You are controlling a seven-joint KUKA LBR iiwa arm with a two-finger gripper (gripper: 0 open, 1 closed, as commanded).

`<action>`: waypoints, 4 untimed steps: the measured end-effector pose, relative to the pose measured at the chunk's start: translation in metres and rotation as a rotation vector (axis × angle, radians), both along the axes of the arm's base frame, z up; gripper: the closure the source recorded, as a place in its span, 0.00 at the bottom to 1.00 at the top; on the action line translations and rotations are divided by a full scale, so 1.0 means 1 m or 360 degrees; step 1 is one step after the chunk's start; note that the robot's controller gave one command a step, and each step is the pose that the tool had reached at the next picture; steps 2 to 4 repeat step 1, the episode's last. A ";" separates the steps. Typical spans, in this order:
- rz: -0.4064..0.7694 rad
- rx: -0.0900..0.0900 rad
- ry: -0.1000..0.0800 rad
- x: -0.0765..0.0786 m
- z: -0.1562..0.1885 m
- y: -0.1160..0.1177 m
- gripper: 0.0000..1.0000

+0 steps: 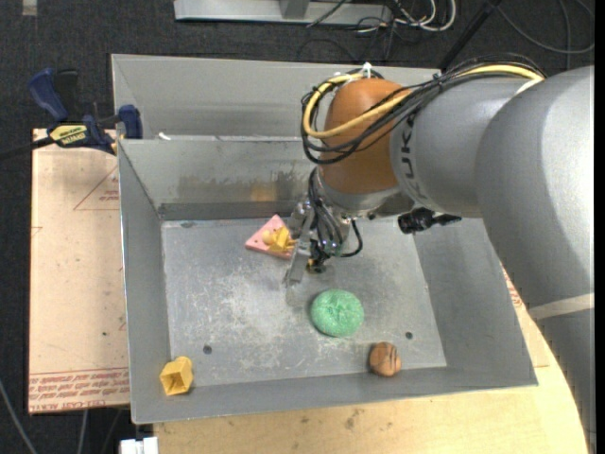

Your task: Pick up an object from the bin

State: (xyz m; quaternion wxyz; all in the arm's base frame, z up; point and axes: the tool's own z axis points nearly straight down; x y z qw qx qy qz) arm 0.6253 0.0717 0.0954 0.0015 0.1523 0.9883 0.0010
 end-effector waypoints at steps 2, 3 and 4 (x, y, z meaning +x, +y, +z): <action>0.0334 -0.0001 0.0001 0.015 -0.011 -0.038 1.00; 0.0334 -0.0001 0.0001 0.015 -0.011 -0.038 1.00; 0.0334 -0.0001 0.0001 0.015 -0.011 -0.038 1.00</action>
Offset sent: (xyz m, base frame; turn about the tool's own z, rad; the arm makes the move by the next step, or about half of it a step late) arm 0.0000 0.0000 0.0000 0.0000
